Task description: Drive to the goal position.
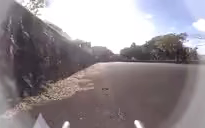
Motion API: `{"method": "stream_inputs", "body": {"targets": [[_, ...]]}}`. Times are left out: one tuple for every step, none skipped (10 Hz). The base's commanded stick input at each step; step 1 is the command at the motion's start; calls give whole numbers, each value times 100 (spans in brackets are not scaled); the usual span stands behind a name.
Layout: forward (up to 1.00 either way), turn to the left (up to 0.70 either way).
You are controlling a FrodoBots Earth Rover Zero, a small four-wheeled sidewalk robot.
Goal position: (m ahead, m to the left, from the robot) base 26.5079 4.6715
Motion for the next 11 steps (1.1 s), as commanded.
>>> {"method": "stream_inputs", "body": {"targets": [[70, -23], [70, -21], [70, -6], [70, -2], [70, 0], [70, 0], [70, 0], [70, 0], [70, 0], [70, 0], [70, 0]]}}
